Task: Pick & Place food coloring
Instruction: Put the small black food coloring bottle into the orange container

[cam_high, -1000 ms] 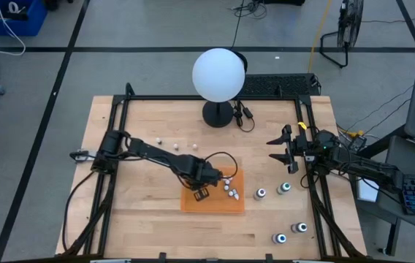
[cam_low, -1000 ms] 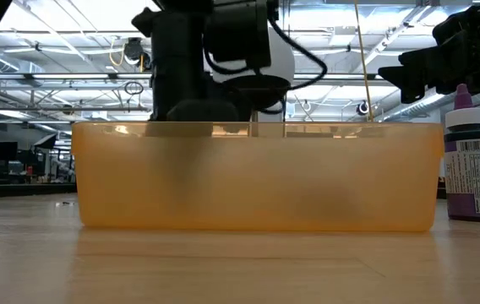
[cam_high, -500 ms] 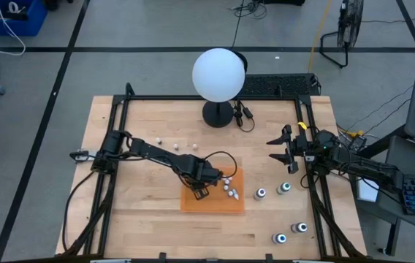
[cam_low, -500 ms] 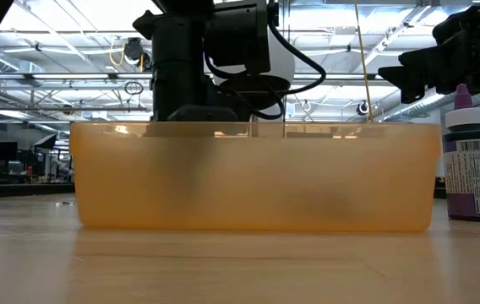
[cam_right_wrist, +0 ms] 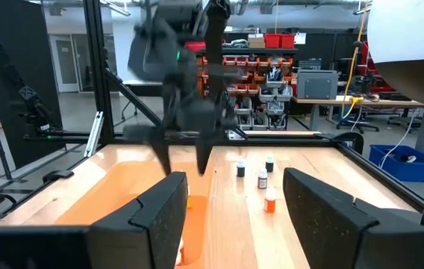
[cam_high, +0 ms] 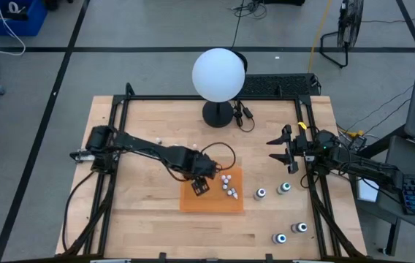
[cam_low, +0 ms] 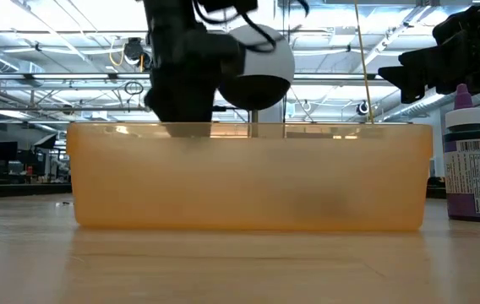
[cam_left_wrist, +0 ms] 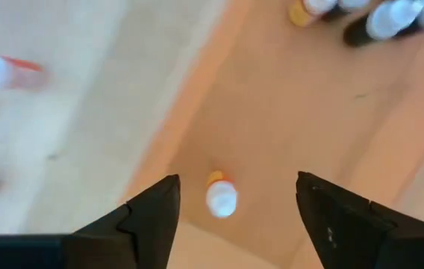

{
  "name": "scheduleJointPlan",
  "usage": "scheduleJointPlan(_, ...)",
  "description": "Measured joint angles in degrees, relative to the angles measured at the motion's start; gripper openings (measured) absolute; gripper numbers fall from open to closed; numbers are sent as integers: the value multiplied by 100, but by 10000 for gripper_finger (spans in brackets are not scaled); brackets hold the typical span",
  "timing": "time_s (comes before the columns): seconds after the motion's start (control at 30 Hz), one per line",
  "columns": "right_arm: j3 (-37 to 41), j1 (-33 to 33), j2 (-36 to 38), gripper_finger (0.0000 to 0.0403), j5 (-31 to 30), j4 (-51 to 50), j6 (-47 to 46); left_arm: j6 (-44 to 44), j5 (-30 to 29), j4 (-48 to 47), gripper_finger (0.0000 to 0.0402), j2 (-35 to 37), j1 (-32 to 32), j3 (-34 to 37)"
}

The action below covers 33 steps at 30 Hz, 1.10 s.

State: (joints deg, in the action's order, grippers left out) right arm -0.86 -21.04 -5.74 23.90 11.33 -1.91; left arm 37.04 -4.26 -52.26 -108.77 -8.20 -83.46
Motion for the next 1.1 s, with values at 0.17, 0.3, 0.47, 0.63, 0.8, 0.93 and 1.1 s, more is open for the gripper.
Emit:
scheduleJointPlan(0.17, -2, 1, 0, 209, 1, 2, 0, 25, -654, -822, 259, 610, 53, 0)
scheduleJointPlan(0.3, 0, 0, 0, 212, 0, 9, 0, 215, -1159, -1706, 248, 982, 66, -2)
scheduleJointPlan(0.47, -2, 1, 0, 210, 2, 4, 0, 795, -1276, -2466, 236, 1200, 180, -2)
scheduleJointPlan(0.63, -2, 0, 0, 212, 1, 4, 0, 886, -1289, -2554, 237, 1211, 409, 121)
scheduleJointPlan(0.8, -2, 2, 0, 208, 2, 4, 0, 662, -1197, -2500, 239, 1207, 681, 743)
scheduleJointPlan(0.93, -2, 1, 0, 210, 0, 4, 0, 598, -919, -2230, 238, 1207, 915, 1238)
scheduleJointPlan(1.1, -2, 1, 0, 211, 2, 2, 0, 210, -636, -1440, 238, 1207, 1094, 1788)
